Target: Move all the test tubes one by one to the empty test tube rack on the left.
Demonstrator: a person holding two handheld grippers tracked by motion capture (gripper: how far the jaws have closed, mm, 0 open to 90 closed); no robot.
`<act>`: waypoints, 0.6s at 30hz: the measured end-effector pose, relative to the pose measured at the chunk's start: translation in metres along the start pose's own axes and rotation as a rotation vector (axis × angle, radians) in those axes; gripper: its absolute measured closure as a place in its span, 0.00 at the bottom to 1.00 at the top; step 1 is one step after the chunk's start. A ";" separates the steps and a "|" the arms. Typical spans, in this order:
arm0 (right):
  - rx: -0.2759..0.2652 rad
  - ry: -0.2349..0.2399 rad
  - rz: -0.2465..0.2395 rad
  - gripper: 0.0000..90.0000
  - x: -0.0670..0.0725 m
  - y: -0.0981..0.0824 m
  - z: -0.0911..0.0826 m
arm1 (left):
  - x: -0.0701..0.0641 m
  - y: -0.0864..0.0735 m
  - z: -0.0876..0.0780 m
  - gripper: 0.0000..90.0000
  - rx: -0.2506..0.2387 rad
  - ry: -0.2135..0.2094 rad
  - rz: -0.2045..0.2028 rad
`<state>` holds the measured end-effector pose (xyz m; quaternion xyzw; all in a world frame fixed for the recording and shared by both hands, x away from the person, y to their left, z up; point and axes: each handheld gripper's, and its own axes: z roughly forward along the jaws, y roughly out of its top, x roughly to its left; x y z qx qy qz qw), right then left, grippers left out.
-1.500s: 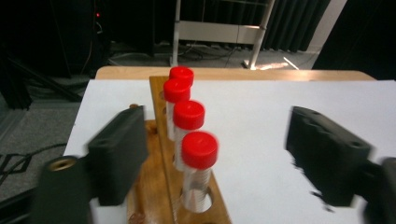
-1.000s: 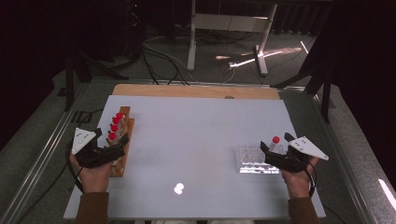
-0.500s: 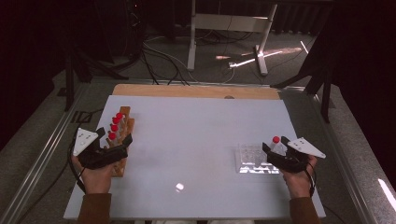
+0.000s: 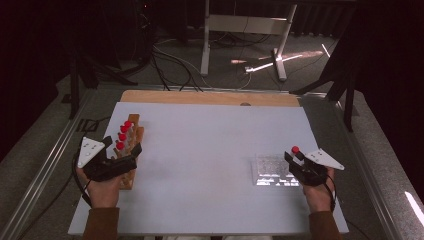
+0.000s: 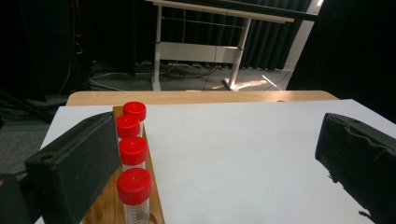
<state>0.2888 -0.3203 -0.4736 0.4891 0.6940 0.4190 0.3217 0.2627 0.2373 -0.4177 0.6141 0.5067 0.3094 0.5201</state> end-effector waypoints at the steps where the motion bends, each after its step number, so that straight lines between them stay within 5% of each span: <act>1: 0.002 0.001 0.004 0.72 0.000 -0.001 0.001 | 0.000 0.000 0.000 0.01 -0.001 -0.002 -0.001; 18: -0.004 -0.017 0.025 0.83 -0.003 -0.001 0.000 | -0.003 0.001 0.000 0.01 -0.001 -0.013 0.006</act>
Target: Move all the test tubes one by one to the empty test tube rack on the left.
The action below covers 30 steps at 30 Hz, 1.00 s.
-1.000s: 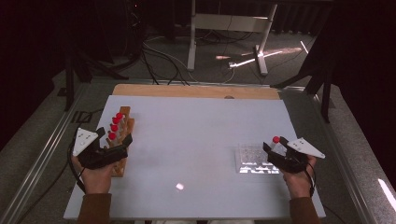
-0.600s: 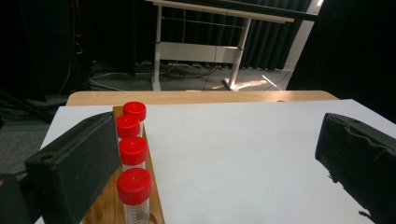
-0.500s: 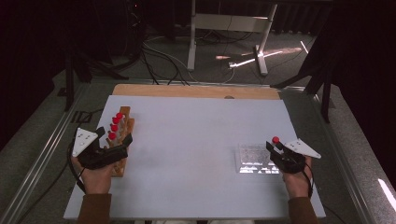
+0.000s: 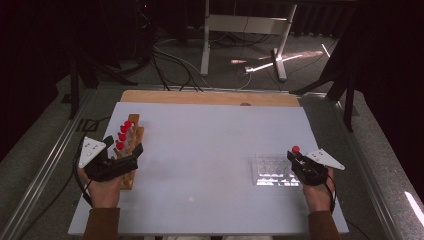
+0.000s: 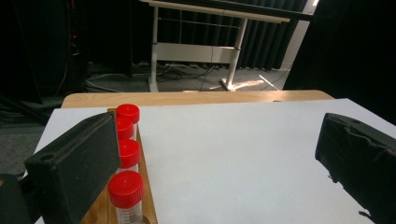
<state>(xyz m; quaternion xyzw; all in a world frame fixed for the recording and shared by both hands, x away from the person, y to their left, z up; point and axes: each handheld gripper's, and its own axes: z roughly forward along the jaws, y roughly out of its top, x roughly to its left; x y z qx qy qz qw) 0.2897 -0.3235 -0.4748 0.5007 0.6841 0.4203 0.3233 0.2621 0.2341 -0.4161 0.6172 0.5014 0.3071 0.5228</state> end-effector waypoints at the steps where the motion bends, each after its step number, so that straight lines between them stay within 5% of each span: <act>1: -0.007 0.003 0.001 0.83 0.000 0.001 -0.001 | 0.000 0.000 0.000 0.01 0.000 -0.001 0.000; 19: -0.085 0.004 0.003 0.83 -0.001 0.020 -0.020 | -0.001 -0.002 0.001 0.01 0.013 -0.007 0.006; 30: -0.154 0.014 0.012 0.83 0.001 0.034 -0.035 | 0.004 0.004 -0.008 0.01 -0.047 -0.003 -0.018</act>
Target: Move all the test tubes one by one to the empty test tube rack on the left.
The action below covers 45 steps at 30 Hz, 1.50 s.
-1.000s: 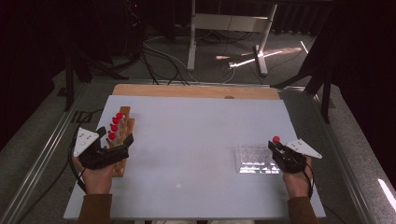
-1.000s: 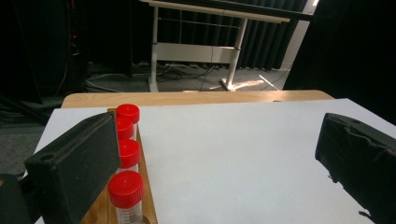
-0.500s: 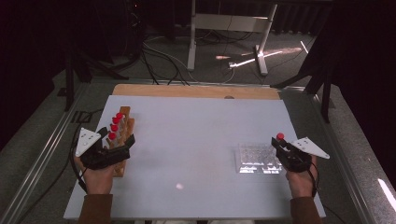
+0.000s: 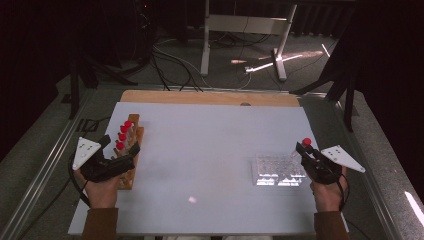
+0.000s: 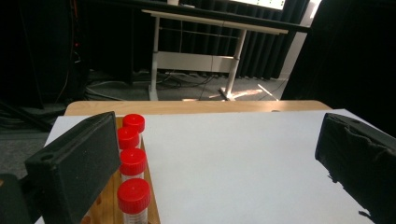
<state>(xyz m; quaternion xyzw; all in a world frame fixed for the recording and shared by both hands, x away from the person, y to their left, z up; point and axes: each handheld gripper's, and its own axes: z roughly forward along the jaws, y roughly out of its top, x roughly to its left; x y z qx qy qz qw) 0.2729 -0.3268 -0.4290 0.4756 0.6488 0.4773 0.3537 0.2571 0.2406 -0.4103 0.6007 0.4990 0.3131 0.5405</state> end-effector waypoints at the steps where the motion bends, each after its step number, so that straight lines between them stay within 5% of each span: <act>1: -0.005 0.004 -0.006 0.83 0.002 0.001 0.000 | 0.000 0.000 0.000 0.01 -0.002 -0.001 0.002; 25: -0.038 0.306 -0.051 0.83 0.072 0.017 0.002 | -0.051 -0.012 0.024 0.01 0.092 -0.158 0.082; 34: -0.017 0.396 -0.099 0.83 0.105 0.012 0.008 | -0.079 -0.011 0.033 0.03 0.119 -0.263 0.108; 45: 0.020 0.451 -0.122 0.83 0.127 0.003 0.016 | -0.115 0.002 0.046 0.03 0.122 -0.413 0.142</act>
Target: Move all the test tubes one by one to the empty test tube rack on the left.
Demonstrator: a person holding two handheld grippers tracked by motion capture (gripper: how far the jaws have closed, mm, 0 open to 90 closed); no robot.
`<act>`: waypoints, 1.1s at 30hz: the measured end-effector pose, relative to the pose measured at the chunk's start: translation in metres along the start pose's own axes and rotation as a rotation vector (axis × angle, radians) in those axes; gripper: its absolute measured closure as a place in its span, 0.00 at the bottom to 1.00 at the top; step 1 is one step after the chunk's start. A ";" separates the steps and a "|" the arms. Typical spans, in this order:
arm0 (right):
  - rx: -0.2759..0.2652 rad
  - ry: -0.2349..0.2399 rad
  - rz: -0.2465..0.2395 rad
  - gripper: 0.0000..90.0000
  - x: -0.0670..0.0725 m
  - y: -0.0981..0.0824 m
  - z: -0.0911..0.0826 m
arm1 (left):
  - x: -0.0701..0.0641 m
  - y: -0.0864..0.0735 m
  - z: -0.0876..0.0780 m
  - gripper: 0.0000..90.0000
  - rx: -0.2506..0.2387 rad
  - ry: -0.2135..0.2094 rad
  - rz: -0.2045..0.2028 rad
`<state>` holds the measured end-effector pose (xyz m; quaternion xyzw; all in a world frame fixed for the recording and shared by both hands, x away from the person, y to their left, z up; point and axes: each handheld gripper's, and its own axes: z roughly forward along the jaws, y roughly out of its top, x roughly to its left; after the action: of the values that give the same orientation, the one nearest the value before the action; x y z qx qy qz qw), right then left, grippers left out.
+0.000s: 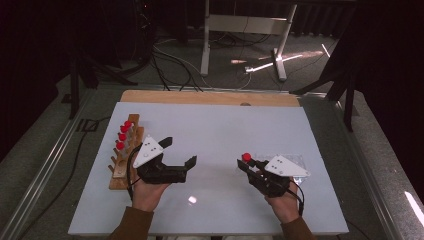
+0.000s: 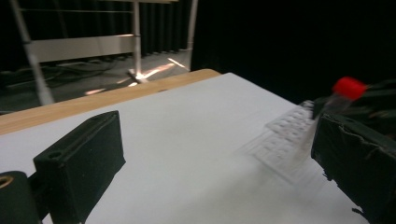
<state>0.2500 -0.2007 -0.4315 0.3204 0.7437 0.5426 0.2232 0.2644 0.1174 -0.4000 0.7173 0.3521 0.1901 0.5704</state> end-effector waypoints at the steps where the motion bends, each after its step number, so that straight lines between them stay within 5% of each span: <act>1: 0.006 0.002 0.000 0.83 0.001 -0.001 0.002 | -0.002 0.001 0.003 0.03 0.006 -0.009 0.003; 15: 0.047 0.030 -0.001 0.83 0.009 -0.008 0.014 | -0.035 0.003 0.046 0.10 0.062 -0.112 0.013; 24: 0.067 0.042 0.001 0.83 0.011 -0.011 0.018 | -0.055 0.000 0.069 0.53 0.093 -0.269 0.042; 33: 0.079 0.051 -0.001 0.83 0.012 -0.012 0.019 | -0.062 -0.003 0.079 0.77 0.132 -0.285 0.062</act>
<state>0.2521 -0.1820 -0.4488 0.3143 0.7702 0.5208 0.1916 0.2749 0.0191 -0.4173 0.7835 0.2571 0.0804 0.5600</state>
